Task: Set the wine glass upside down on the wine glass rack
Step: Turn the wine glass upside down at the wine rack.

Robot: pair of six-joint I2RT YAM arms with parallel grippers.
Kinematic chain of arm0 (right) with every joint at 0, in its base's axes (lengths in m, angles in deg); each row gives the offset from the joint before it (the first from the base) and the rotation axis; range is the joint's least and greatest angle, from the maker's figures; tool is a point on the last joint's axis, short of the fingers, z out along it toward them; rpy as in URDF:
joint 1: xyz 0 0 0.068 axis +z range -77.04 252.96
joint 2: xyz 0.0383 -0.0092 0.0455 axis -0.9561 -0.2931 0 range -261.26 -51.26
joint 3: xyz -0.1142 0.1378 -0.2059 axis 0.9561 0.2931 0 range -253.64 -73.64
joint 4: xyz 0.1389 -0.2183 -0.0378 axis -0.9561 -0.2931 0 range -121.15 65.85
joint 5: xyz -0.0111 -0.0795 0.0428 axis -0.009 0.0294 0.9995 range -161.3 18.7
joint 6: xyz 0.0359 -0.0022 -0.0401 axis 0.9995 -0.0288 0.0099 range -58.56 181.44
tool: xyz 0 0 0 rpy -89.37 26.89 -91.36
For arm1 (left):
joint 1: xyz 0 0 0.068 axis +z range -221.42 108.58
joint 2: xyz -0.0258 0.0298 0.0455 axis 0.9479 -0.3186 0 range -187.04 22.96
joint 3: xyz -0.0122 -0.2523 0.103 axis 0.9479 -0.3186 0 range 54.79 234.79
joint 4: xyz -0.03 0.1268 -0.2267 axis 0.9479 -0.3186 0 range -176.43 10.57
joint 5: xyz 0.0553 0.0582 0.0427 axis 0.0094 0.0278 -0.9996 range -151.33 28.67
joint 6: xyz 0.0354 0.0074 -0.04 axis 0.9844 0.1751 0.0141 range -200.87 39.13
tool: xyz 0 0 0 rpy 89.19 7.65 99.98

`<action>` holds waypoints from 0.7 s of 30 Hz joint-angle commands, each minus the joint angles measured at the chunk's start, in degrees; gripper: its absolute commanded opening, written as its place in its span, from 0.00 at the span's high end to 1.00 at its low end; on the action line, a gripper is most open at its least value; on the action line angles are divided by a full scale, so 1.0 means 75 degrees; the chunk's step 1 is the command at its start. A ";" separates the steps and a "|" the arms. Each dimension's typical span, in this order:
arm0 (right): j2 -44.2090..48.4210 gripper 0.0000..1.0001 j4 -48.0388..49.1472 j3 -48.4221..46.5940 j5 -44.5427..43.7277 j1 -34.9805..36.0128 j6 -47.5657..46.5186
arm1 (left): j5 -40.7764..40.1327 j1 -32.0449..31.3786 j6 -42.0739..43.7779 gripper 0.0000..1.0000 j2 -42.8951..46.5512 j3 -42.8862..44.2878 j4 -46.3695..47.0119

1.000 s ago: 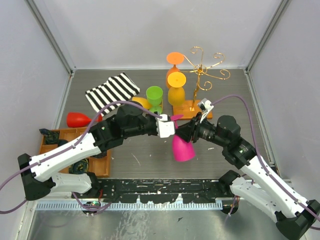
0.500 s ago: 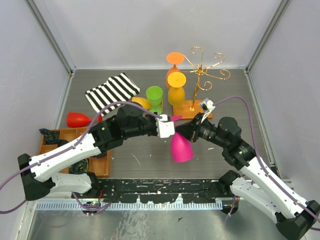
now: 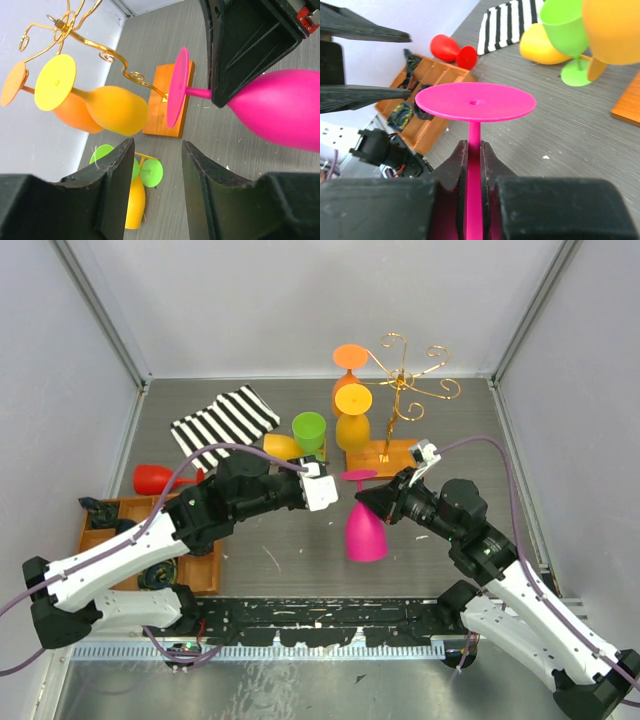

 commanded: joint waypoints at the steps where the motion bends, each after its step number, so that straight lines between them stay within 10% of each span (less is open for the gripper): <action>1: 0.0381 0.99 -0.0501 -0.0255 -0.1275 0.0046 -0.0187 | -0.0441 0.0014 -0.0667 0.49 0.0216 -0.0136 -0.0278; 14: 0.0607 0.99 -0.1333 -0.0406 -0.1889 0.0049 -0.0398 | -0.1286 0.0022 -0.3894 0.23 -0.0665 0.0450 -0.4511; 21: 0.0628 0.99 -0.1552 -0.0461 -0.1932 0.0050 -0.0454 | -0.0925 0.0019 -0.5827 0.02 -0.1189 0.0385 -0.4593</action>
